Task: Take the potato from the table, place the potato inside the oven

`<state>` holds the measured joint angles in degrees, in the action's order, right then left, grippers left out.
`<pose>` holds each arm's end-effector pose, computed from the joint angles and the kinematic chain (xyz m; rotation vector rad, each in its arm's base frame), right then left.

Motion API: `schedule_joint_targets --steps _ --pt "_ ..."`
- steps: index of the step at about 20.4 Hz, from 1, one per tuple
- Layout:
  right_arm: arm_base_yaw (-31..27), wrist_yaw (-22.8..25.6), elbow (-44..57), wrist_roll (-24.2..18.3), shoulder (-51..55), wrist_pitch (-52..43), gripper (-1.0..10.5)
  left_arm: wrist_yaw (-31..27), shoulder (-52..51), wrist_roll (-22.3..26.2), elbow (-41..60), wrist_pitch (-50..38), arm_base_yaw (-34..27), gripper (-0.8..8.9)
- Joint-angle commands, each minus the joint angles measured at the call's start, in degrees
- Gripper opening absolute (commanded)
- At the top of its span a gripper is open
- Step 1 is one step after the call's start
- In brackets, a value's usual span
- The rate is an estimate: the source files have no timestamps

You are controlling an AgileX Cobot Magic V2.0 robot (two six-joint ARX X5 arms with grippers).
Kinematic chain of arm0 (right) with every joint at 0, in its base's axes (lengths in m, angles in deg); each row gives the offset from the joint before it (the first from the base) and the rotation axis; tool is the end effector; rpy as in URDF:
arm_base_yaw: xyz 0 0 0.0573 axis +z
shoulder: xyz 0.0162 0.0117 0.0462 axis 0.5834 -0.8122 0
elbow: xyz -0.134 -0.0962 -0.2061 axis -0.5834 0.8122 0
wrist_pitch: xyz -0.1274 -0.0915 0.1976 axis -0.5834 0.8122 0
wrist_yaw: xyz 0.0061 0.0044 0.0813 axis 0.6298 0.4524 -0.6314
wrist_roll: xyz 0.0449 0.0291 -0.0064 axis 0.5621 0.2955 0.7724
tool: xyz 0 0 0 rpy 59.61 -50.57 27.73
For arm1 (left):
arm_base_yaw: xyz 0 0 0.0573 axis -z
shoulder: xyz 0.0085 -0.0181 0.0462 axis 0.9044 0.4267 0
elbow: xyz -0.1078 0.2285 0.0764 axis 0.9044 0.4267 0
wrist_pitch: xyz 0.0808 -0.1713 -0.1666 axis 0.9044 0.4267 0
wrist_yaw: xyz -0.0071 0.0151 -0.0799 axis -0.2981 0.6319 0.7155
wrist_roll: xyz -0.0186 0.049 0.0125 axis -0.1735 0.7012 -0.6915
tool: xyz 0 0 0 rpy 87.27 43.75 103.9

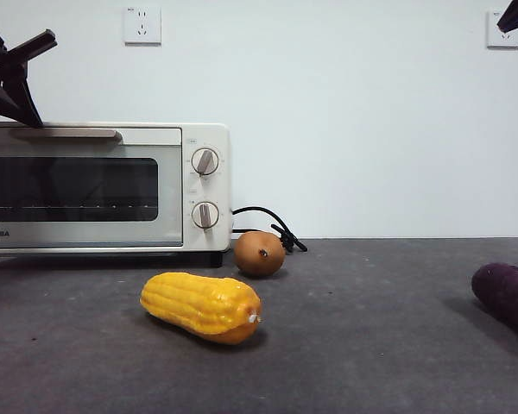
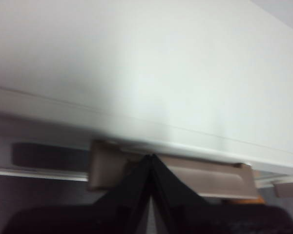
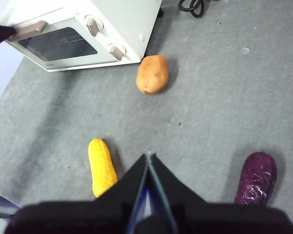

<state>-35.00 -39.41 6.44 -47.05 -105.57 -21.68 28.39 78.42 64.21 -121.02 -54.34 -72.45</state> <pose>0.1782 0.0186 0.3308 0.3068 0.7031 0.5501 0.3684 0.0397 0.3126 -0.5086 0.6915 -0.0897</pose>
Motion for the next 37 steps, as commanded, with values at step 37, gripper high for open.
schedule_joint_targets --steps 37 --pt "0.0 -0.8 -0.3 -4.1 6.9 9.4 0.0 -6.4 0.6 13.3 0.2 17.8 2.1 -0.06"
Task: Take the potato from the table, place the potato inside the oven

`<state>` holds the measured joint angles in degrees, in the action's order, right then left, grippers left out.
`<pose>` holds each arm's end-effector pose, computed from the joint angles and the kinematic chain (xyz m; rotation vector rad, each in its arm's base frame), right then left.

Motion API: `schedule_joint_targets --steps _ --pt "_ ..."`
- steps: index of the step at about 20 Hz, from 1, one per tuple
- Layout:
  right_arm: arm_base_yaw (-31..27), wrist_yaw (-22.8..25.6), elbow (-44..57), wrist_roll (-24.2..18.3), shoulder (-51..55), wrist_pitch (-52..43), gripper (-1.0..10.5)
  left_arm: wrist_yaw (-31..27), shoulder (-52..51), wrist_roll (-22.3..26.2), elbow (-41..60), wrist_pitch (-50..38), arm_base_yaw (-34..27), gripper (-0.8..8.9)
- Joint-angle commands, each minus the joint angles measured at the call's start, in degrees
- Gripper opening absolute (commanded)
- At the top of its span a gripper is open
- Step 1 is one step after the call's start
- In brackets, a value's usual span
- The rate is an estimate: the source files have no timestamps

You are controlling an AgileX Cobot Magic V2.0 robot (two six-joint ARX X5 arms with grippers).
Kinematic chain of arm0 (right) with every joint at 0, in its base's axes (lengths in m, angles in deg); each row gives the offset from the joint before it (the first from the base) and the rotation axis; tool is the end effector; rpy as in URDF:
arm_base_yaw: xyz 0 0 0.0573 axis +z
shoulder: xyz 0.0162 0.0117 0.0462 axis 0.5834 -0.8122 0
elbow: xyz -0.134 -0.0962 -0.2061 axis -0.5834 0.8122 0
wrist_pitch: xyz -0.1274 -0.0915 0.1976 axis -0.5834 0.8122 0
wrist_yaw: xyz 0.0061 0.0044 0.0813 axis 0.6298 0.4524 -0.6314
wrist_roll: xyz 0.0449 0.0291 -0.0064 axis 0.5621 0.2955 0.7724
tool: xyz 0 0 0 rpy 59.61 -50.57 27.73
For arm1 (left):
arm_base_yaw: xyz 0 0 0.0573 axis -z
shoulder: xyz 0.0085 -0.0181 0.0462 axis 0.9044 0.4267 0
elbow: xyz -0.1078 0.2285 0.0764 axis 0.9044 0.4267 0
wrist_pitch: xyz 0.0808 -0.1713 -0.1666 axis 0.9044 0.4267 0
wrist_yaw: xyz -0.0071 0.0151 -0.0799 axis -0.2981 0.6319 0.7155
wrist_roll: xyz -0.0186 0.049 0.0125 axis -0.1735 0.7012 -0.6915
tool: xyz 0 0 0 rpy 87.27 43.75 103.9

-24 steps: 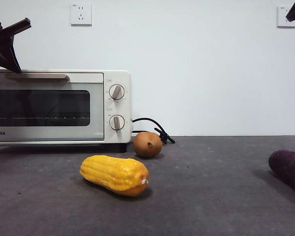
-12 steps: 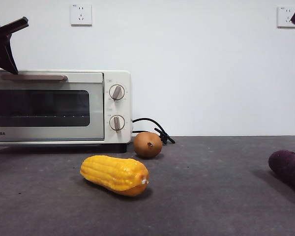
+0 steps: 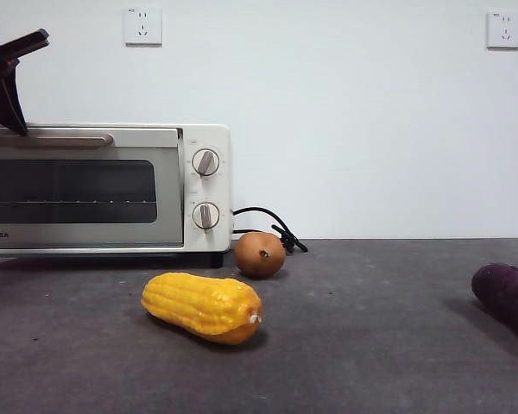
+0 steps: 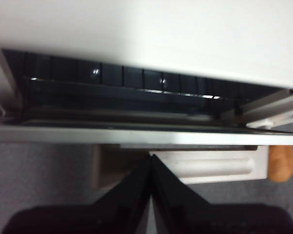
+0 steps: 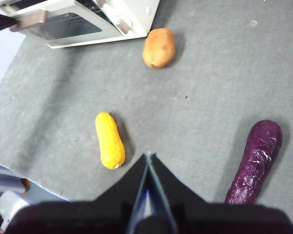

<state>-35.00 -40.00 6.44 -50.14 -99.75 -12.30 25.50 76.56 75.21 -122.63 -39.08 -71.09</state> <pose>0.1450 0.0184 0.3341 0.2781 0.7469 0.5716 0.3465 0.0298 0.3142 -0.3378 0.8797 -0.1062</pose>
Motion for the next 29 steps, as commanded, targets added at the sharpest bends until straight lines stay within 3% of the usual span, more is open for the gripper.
schedule_joint_targets --steps 1,13,21,29 --pt "0.0 -0.2 -0.3 -1.0 1.7 0.0 0.0 -4.9 2.4 2.6 1.8 2.8 1.0 -0.06" --pt "0.0 0.0 -0.3 -1.0 5.2 2.5 0.0 -9.9 2.4 5.1 2.2 4.3 4.6 -0.06" --pt "0.0 0.0 -0.3 -1.4 5.2 2.5 0.0 -9.9 2.4 5.5 2.4 6.2 5.3 -0.06" --pt "0.0 0.0 -0.3 -2.1 5.3 2.5 0.0 -9.8 2.4 5.3 9.6 3.0 5.4 -0.06"
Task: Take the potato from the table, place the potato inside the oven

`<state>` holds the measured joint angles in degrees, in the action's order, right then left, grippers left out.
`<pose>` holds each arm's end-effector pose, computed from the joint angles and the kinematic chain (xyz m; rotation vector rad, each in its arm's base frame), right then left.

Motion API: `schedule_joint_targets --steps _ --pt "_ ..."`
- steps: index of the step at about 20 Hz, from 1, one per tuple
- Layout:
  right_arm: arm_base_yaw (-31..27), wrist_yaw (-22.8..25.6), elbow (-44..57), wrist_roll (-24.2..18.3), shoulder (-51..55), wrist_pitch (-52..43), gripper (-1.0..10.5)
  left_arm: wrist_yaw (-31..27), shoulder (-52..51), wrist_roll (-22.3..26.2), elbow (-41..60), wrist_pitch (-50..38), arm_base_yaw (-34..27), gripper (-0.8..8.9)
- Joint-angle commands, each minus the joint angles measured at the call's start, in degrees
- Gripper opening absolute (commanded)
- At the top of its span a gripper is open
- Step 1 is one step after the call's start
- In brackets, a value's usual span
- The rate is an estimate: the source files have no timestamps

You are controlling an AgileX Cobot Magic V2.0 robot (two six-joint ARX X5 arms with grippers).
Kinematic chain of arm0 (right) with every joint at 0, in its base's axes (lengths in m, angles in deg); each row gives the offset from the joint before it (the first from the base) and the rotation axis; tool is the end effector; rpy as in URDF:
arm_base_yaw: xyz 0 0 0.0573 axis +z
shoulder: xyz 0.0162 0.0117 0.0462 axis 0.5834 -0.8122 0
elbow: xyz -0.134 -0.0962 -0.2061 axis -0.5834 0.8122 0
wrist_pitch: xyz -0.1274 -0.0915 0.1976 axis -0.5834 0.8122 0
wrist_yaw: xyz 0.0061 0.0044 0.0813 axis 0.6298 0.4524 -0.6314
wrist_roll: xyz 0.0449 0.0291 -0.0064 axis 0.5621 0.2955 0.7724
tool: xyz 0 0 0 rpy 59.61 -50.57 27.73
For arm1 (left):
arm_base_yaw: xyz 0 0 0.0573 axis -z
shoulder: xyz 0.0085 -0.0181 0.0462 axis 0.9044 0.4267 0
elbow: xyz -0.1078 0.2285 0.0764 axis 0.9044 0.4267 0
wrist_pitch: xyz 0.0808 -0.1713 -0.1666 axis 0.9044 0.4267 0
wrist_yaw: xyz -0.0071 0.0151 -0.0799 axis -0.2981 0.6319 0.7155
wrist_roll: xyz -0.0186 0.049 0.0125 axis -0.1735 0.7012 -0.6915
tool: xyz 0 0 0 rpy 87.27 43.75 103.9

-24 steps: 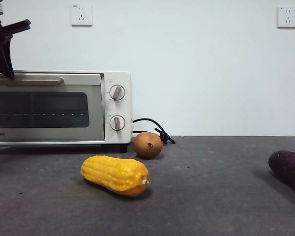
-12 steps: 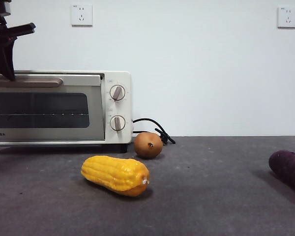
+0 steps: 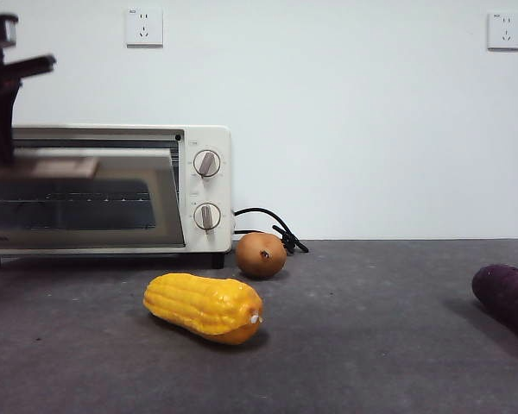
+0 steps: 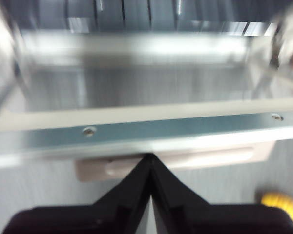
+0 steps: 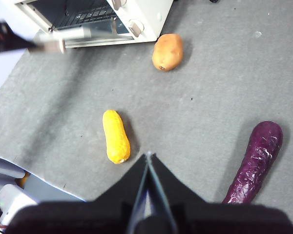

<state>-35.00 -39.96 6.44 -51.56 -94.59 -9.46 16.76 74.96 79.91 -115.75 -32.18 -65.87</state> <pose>0.1208 0.0181 0.3409 0.2430 0.7001 0.5836 0.3247 0.0020 0.2793 -0.1696 1.0964 -0.0700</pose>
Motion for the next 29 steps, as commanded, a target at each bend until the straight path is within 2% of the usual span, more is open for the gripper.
schedule_joint_targets --steps 1,9,20,29 --pt "0.0 0.0 -0.3 -0.7 0.1 -0.3 0.0 -1.1 4.0 0.6 3.2 -4.0 0.4 -0.06" --pt "0.0 0.0 -0.3 -0.9 0.1 -0.3 0.0 -1.2 4.0 0.7 3.8 -4.7 1.2 -0.06" --pt "0.0 0.0 -0.3 -0.9 0.0 0.1 0.0 -1.4 4.0 3.2 4.0 4.5 2.7 -0.06" --pt "0.0 -0.2 -0.3 -2.0 0.0 2.5 0.0 -1.1 4.0 5.6 4.9 6.0 3.3 -0.06"
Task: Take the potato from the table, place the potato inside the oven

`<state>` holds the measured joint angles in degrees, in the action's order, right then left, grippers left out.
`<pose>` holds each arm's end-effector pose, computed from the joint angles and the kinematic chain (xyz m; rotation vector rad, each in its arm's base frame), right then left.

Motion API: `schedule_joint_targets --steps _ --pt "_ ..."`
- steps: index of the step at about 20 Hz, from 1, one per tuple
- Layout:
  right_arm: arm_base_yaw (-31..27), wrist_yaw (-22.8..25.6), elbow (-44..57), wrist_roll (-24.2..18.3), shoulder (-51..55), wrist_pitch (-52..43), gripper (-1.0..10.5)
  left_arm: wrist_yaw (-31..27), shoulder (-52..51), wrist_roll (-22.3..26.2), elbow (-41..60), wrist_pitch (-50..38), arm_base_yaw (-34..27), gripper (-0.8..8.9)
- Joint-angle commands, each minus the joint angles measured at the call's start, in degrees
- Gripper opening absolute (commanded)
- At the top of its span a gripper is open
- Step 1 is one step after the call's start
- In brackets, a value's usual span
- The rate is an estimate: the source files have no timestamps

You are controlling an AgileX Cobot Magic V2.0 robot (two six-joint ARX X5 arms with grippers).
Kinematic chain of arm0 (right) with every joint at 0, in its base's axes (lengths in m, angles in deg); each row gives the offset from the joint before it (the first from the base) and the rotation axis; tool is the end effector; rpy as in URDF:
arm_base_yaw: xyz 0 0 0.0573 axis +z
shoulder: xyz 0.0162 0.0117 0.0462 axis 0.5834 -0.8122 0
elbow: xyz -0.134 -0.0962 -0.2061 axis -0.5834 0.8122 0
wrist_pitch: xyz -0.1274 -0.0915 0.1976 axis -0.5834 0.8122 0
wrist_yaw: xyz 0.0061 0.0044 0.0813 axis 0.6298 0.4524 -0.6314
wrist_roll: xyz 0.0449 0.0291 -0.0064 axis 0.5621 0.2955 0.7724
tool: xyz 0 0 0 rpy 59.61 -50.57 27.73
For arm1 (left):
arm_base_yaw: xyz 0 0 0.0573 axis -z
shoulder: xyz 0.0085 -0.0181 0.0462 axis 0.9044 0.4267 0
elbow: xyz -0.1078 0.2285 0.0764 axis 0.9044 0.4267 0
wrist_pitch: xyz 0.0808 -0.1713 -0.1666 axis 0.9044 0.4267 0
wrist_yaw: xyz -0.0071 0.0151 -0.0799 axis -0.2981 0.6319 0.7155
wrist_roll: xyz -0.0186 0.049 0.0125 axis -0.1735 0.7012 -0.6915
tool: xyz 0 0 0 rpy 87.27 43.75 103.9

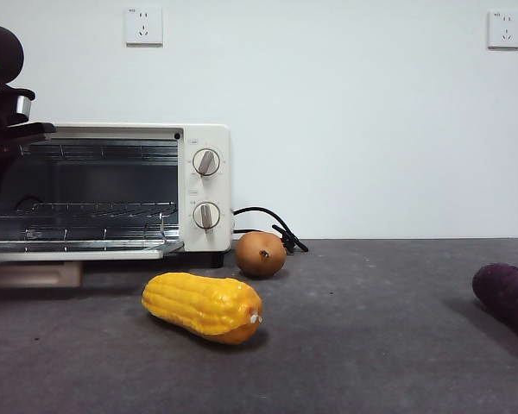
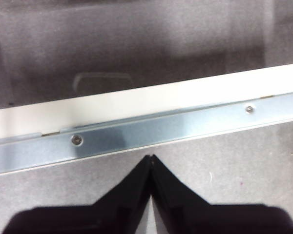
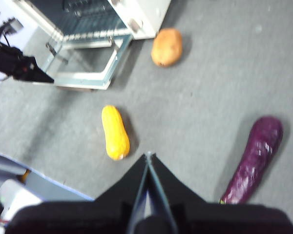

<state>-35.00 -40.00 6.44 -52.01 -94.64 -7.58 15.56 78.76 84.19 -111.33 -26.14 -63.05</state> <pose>0.1191 0.0181 0.3386 0.2459 0.7303 0.5839 0.3165 -0.0131 0.2338 -0.0760 1.3438 -0.1264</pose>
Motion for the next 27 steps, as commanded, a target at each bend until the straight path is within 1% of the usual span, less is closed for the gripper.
schedule_joint_targets --steps 1,5,7,8,9,11,12,13,14,15,16,17,18,20,21,22,23,24,25,26,27 --pt "0.0 -0.2 -0.3 -1.7 0.1 1.2 0.0 0.1 0.2 1.5 0.5 0.0 0.7 -0.06" --pt "0.1 -0.3 -0.3 -1.7 0.1 1.2 0.0 0.7 -1.3 2.6 0.5 1.2 2.3 -0.06" --pt "0.1 -1.8 -0.3 -2.4 -0.1 0.9 0.0 0.7 -3.7 2.8 0.5 1.2 3.6 -0.06" --pt "0.1 -4.5 -0.3 -3.9 -0.1 0.5 0.0 0.7 -5.7 2.8 0.5 1.0 4.5 -0.06" --pt "0.1 -7.9 -0.3 -4.4 -0.4 -0.4 0.0 0.7 -7.5 2.7 0.5 0.7 5.4 -0.06" --pt "0.1 -17.9 -0.3 -3.8 -1.7 -4.0 0.0 0.7 -12.4 2.2 0.5 0.1 7.2 -0.06" --pt "0.3 -22.4 -0.3 -1.2 -2.7 -7.0 0.0 0.7 -15.5 1.8 0.5 0.0 8.4 -0.06" --pt "1.0 -23.8 -0.3 2.8 -3.8 -10.3 0.0 0.7 -18.5 1.4 0.5 0.0 9.5 -0.06" --pt "2.3 -23.3 -0.4 7.3 -5.0 -13.8 0.0 0.7 -21.7 1.0 0.5 0.0 10.6 -0.06" --pt "4.0 -22.9 -0.5 10.7 -6.2 -17.3 0.0 0.7 -25.2 0.7 0.5 0.0 11.5 -0.06" --pt "6.2 -21.5 -0.7 14.0 -7.6 -20.8 0.1 0.7 -28.8 0.5 0.5 0.0 12.4 -0.06" --pt "8.9 -19.0 -1.0 16.4 -9.1 -24.0 0.6 0.5 -32.5 0.1 0.5 0.2 13.1 -0.06" --pt "11.9 -15.9 -1.5 17.9 -10.8 -26.9 1.3 0.5 -36.2 -0.4 0.5 0.2 13.5 -0.06" --pt "19.0 -9.4 -3.5 18.1 -15.2 -30.2 1.9 0.3 -43.0 -1.0 0.5 0.5 13.7 -0.06" --pt "22.3 -5.9 -5.1 17.8 -17.9 -30.5 2.0 -1.0 -46.2 -1.0 0.5 1.0 13.6 -0.06" --pt "25.0 -2.5 -7.2 17.8 -21.1 -30.2 2.5 -3.4 -48.9 -0.9 0.5 2.2 13.6 -0.06" --pt "26.9 0.0 -9.8 17.5 -24.5 -29.0 3.1 -5.9 -51.2 -1.0 0.5 4.3 13.6 -0.06" --pt "28.2 2.3 -13.0 16.6 -28.2 -26.7 4.1 -7.7 -53.4 -1.2 0.5 7.0 13.6 -0.06" --pt "29.5 4.9 -16.6 15.3 -32.0 -23.5 5.4 -8.6 -55.3 -1.6 0.5 9.8 13.6 -0.06" --pt "30.3 7.1 -19.4 13.8 -34.7 -21.0 6.3 -9.2 -56.6 -2.0 0.5 11.6 13.6 -0.06" --pt "31.0 9.1 -21.8 12.3 -37.0 -18.6 6.8 -9.7 -57.7 -2.3 0.5 12.9 13.6 -0.06"
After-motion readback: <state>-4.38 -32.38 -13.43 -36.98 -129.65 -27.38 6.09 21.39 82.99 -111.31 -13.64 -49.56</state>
